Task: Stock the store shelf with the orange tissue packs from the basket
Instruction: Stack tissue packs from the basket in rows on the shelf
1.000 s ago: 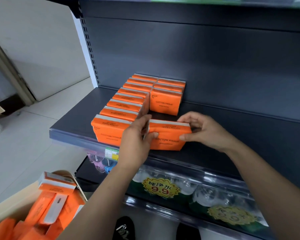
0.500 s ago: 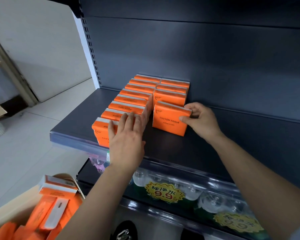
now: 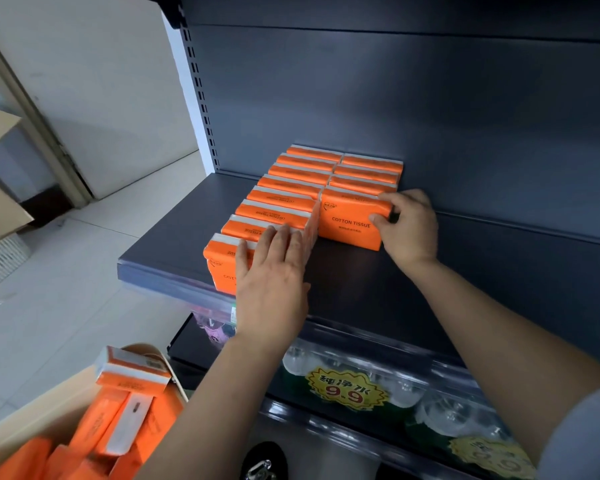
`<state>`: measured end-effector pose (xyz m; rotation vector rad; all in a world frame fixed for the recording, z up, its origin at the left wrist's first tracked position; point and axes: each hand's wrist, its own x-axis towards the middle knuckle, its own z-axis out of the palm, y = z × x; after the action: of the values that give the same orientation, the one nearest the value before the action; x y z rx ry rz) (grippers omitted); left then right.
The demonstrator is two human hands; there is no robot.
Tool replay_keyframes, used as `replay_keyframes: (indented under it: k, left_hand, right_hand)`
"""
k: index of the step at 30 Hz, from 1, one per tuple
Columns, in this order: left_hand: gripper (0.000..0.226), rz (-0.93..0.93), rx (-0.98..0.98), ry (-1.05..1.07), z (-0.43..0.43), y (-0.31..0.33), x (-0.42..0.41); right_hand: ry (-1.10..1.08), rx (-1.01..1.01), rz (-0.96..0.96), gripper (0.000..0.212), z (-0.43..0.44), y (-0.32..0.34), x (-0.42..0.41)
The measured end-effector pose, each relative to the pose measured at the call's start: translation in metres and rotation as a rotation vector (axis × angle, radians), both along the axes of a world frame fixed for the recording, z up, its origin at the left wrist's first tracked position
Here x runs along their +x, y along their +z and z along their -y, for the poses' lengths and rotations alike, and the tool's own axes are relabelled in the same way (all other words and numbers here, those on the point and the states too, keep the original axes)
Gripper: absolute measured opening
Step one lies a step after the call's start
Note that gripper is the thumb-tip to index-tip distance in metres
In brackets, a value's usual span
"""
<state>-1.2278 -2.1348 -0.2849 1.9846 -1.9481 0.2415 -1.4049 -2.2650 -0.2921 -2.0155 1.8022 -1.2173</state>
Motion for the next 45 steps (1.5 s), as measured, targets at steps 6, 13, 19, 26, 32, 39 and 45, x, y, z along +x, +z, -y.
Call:
replay_keyframes:
  k: [6, 13, 19, 26, 32, 39, 45]
  left_hand:
    - [0.074, -0.004, -0.011, 0.009, 0.000, -0.001, -0.001]
    - [0.069, 0.034, -0.010, -0.027, -0.007, 0.010, 0.006]
    - [0.062, 0.113, -0.078, -0.067, -0.053, 0.009, 0.046]
    - [0.060, 0.131, 0.012, 0.019, -0.123, -0.028, 0.111]
    - [0.065, 0.125, 0.120, 0.132, -0.186, -0.071, 0.171]
    - [0.064, 0.078, 0.335, 0.299, -0.238, -0.131, 0.223]
    - [0.072, -0.009, 0.688, 0.377, -0.273, -0.166, 0.249]
  right_hand:
    - [-0.069, 0.031, -0.089, 0.049, -0.009, 0.006, 0.004]
    - [-0.014, -0.087, -0.193, 0.048, -0.072, 0.017, 0.015]
    - [0.200, -0.073, -0.331, 0.029, -0.146, 0.012, 0.045]
    - [0.405, 0.139, -0.560, 0.034, -0.212, -0.011, 0.110]
    - [0.523, 0.266, -0.753, 0.038, -0.238, -0.022, 0.161]
    - [0.655, 0.333, -0.790, 0.034, -0.252, -0.049, 0.216]
    - [0.734, 0.425, -0.838, 0.027, -0.268, -0.090, 0.237]
